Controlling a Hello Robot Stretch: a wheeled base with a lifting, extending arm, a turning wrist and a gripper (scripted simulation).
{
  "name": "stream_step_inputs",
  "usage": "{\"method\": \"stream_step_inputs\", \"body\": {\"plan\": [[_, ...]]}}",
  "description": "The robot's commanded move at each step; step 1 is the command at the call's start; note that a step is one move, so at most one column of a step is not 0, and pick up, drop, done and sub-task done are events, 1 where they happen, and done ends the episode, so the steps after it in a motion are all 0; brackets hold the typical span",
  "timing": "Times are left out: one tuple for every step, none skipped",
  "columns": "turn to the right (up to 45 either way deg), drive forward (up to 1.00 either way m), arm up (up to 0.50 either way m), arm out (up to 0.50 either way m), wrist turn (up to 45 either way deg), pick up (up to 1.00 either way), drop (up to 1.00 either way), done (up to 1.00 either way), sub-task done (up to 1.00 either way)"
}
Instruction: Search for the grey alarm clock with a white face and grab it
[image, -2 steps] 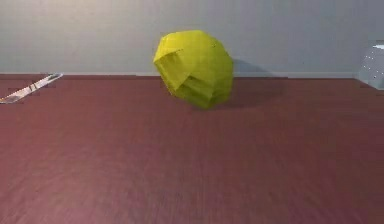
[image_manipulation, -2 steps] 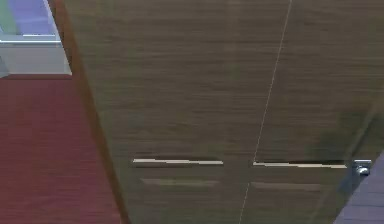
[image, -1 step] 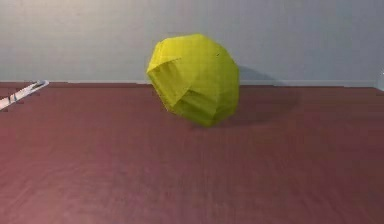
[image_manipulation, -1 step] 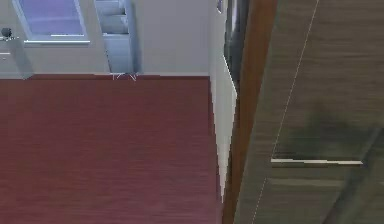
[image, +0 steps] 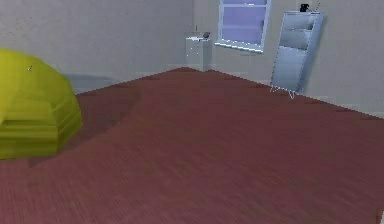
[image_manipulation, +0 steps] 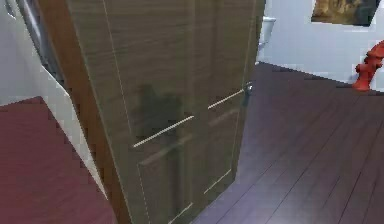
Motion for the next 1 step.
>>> {"method": "stream_step_inputs", "body": {"plan": [[0.0, 0.5, 0.0, 0.0, 0.0, 0.0, 0.0, 0.0, 0.0]]}}
